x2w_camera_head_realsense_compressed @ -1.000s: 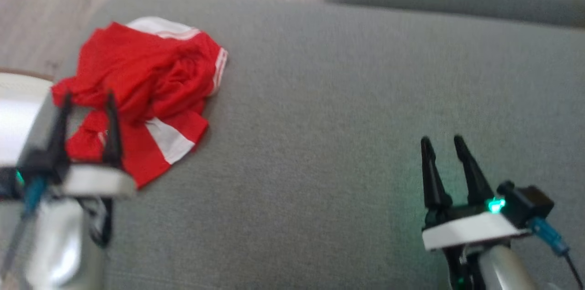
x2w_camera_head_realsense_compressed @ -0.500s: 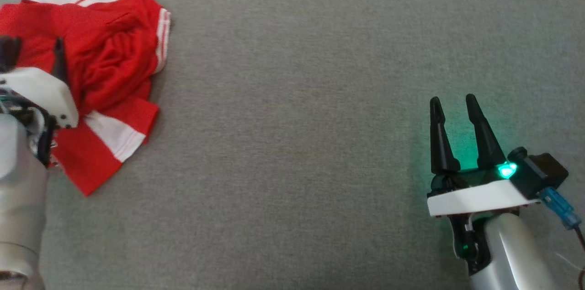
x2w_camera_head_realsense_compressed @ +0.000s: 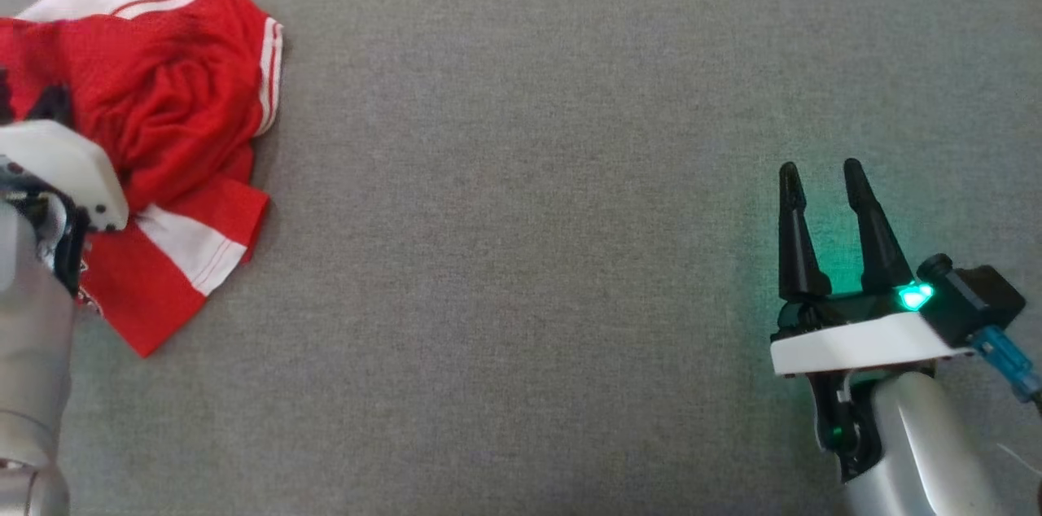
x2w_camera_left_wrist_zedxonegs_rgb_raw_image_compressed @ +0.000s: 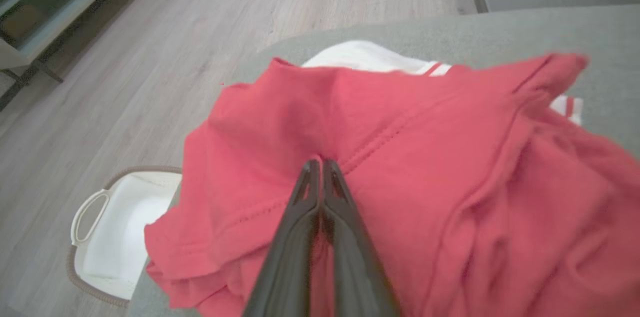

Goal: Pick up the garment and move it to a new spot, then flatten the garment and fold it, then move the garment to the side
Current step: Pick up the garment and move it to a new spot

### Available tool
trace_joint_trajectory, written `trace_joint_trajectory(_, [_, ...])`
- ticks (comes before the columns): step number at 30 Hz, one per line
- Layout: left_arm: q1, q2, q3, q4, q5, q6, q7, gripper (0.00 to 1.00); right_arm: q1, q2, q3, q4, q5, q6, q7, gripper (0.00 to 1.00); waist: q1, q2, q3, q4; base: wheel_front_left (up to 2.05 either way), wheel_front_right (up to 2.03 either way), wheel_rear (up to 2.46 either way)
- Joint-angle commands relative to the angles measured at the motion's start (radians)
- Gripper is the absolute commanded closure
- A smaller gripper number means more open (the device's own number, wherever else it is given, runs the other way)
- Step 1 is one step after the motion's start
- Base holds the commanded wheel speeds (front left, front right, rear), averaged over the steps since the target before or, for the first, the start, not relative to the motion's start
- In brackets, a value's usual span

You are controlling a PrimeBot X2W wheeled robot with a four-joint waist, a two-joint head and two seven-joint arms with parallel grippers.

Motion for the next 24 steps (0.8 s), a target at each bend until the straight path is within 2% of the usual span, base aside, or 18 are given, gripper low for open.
trace_joint_trajectory(1, [-0.054, 0.057, 0.006, -0.028, -0.013, 0.002, -0.027, 1.00, -0.010, -0.005, 0.018, -0.026, 0.004, 0.008, -0.011, 0.00, 0.0000, 0.0000, -0.017, 0.005, 0.00, 0.00, 0.00])
trace_joint_trajectory(5, [-0.071, 0.075, -0.002, -0.047, -0.029, 0.002, -0.128, 1.00, -0.003, -0.005, 0.024, -0.021, 0.014, 0.008, -0.011, 0.00, 0.0000, 0.0000, -0.059, 0.001, 0.00, 0.00, 0.00])
trace_joint_trajectory(7, [-0.085, 0.085, 0.005, -0.072, -0.031, 0.016, -0.217, 1.00, -0.001, -0.005, 0.023, -0.022, 0.025, 0.008, -0.011, 0.00, 0.0000, 0.0000, -0.076, -0.002, 0.00, 0.00, 0.00])
trace_joint_trajectory(10, [-0.105, 0.074, 0.010, -0.143, -0.032, 0.026, -0.287, 1.00, 0.013, -0.005, 0.027, -0.016, 0.035, 0.008, -0.011, 0.00, 0.0000, 0.0000, -0.117, -0.003, 0.00, 0.00, 0.00])
trace_joint_trajectory(13, [-0.104, 0.054, 0.006, -0.233, -0.032, 0.023, -0.297, 1.00, 0.027, -0.005, 0.025, -0.012, 0.045, 0.008, -0.011, 0.00, 0.0000, 0.0000, -0.147, -0.005, 0.00, 0.00, 0.00])
trace_joint_trajectory(19, [-0.043, -0.005, -0.003, -0.501, -0.027, 0.016, -0.299, 1.00, 0.041, -0.005, 0.033, -0.010, 0.067, 0.008, -0.011, 0.00, 0.0000, 0.0000, -0.198, -0.016, 0.00, 0.00, 0.00])
trace_joint_trajectory(24, [0.012, -0.068, -0.048, -0.629, -0.030, 0.012, -0.299, 1.00, 0.050, -0.005, 0.044, -0.007, 0.081, 0.008, -0.011, 0.00, 0.0000, 0.0000, -0.227, -0.037, 0.00, 0.00, 0.00])
